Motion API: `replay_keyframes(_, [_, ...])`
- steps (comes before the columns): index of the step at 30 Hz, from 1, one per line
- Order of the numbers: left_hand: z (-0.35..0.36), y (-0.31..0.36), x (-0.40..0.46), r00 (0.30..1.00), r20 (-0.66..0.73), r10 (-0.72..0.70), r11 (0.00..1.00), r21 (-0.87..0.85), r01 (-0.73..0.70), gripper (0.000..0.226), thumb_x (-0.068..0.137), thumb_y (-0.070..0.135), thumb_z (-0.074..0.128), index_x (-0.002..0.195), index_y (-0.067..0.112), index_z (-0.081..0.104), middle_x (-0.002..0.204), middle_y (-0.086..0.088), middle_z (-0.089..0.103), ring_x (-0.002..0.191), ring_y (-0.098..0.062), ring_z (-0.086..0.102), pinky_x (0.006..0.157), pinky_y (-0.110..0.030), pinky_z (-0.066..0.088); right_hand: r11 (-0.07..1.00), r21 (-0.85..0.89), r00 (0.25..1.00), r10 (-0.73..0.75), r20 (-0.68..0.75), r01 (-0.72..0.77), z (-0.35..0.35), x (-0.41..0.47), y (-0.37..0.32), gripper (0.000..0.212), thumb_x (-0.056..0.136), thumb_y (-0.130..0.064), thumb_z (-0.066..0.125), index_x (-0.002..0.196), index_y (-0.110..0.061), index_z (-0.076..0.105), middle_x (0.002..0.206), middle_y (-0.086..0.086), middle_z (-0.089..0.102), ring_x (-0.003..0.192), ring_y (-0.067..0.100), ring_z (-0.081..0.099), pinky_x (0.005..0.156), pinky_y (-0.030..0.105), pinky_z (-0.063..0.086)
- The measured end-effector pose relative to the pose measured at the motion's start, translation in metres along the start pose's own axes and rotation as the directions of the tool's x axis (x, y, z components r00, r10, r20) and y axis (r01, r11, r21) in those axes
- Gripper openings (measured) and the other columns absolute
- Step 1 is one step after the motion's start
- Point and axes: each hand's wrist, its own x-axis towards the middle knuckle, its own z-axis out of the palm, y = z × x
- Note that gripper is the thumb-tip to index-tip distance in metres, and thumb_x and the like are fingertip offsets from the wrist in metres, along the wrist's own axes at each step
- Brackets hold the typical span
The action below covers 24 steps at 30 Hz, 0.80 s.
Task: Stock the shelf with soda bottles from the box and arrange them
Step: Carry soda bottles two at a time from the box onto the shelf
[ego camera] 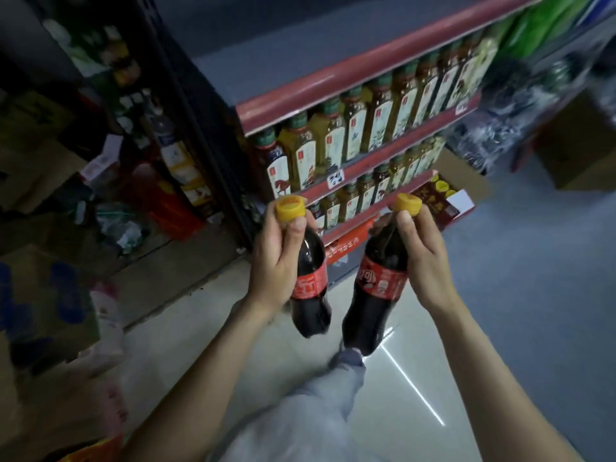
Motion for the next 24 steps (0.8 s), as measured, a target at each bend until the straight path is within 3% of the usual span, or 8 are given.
replay_keyframes(2, [0.024,0.009,0.039,0.995,-0.025,0.095,0.995,-0.027,-0.095,0.022,0.097,0.048,0.039,0.105,0.03,0.047,0.09,0.015,0.058,0.087,-0.008,0.056,0.087,-0.025,0.044,0.998,0.006,0.998,-0.057,-0.005,0.057,-0.027,0.038,-0.014,0.02,0.091,-0.053,0.046,0.1,-0.038,0.054,0.099,0.005,0.06,0.098,0.031,0.059,0.091,0.058,0.045])
replay_keyframes(4, [0.048,0.026,0.08,0.982,-0.074,0.173,0.983,-0.044,-0.176,0.022,0.096,0.048,0.042,0.106,0.029,0.049,0.092,0.017,0.059,0.088,-0.006,0.057,0.086,-0.025,0.043,0.992,0.011,0.992,-0.127,-0.008,0.127,-0.052,0.075,-0.036,0.017,0.093,-0.052,0.045,0.103,-0.04,0.051,0.1,0.016,0.059,0.095,0.038,0.059,0.087,0.064,0.044])
replay_keyframes(10, [0.101,0.088,0.193,0.862,-0.178,0.474,0.878,0.025,-0.478,0.029,0.096,0.047,0.044,0.109,0.022,0.047,0.087,0.016,0.061,0.08,-0.011,0.058,0.077,-0.031,0.045,0.927,0.015,0.928,-0.373,-0.007,0.374,-0.114,0.178,-0.097,0.028,0.095,-0.05,0.043,0.119,-0.036,0.046,0.093,0.008,0.064,0.09,0.035,0.062,0.083,0.062,0.048])
replay_keyframes(15, [0.141,0.123,0.273,0.713,-0.197,0.673,0.74,0.189,-0.646,0.026,0.097,0.04,0.039,0.109,0.018,0.044,0.095,0.026,0.059,0.076,-0.005,0.054,0.073,-0.025,0.045,0.87,0.106,0.877,-0.479,-0.039,0.481,-0.149,0.266,-0.133,0.031,0.098,-0.039,0.041,0.122,-0.021,0.044,0.085,0.007,0.065,0.083,0.031,0.065,0.081,0.052,0.052])
replay_keyframes(20, [0.17,0.127,0.333,0.589,-0.252,0.768,0.64,0.342,-0.688,0.027,0.098,0.039,0.039,0.109,0.014,0.042,0.096,0.028,0.057,0.083,-0.003,0.057,0.078,-0.025,0.045,0.755,0.157,0.771,-0.625,-0.122,0.637,-0.159,0.335,-0.167,0.022,0.099,-0.034,0.039,0.116,-0.023,0.045,0.082,-0.003,0.062,0.077,0.021,0.061,0.076,0.049,0.049])
replay_keyframes(24, [0.172,0.119,0.372,0.537,-0.306,0.786,0.614,0.487,-0.621,0.029,0.099,0.039,0.04,0.11,0.014,0.045,0.091,0.013,0.057,0.083,-0.007,0.057,0.081,-0.028,0.044,0.619,0.212,0.653,-0.729,-0.204,0.757,-0.154,0.379,-0.188,0.027,0.1,-0.023,0.038,0.122,-0.008,0.04,0.084,0.006,0.061,0.076,0.024,0.062,0.071,0.035,0.05])
